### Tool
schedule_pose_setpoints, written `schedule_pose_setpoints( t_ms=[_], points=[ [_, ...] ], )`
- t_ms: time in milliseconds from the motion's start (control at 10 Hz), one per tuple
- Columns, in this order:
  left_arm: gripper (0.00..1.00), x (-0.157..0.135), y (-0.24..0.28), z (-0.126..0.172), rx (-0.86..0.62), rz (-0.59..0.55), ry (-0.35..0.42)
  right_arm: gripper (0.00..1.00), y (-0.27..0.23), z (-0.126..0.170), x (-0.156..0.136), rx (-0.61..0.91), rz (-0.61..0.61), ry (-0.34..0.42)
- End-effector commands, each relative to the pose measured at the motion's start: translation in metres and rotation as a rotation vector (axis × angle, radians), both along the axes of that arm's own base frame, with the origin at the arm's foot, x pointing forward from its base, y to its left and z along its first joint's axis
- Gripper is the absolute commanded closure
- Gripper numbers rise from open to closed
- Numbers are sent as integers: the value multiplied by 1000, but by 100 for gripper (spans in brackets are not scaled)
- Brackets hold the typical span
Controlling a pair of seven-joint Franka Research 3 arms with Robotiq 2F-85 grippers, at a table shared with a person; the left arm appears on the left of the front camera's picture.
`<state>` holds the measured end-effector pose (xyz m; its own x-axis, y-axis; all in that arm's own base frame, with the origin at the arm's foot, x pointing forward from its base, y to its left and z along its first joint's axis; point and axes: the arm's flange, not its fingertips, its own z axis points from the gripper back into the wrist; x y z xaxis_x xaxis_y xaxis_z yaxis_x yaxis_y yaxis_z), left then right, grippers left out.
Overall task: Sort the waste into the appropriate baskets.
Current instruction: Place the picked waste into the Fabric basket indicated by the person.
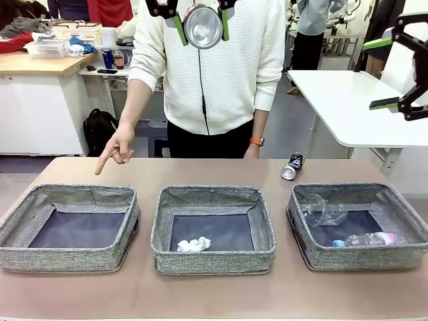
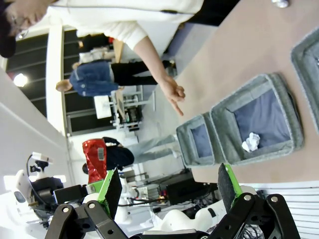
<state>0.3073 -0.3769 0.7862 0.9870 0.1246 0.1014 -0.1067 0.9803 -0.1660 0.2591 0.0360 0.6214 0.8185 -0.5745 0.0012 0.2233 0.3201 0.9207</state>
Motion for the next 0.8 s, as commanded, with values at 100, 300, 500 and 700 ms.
schedule_pose_setpoints(
  t_ms=[100,300,500,700],
  points=[
    [43,0,0,0,0,0,0,0,-1,1,4,12,18,-19],
    [43,3,74,-49,22,57,18,0,-1,1,4,12,18,-19],
    [43,13,162,-123,-34,114,116,0,-1,1,4,12,18,-19],
    [43,15,238,-169,-67,306,101,0,-1,1,4,12,18,-19]
  ],
)
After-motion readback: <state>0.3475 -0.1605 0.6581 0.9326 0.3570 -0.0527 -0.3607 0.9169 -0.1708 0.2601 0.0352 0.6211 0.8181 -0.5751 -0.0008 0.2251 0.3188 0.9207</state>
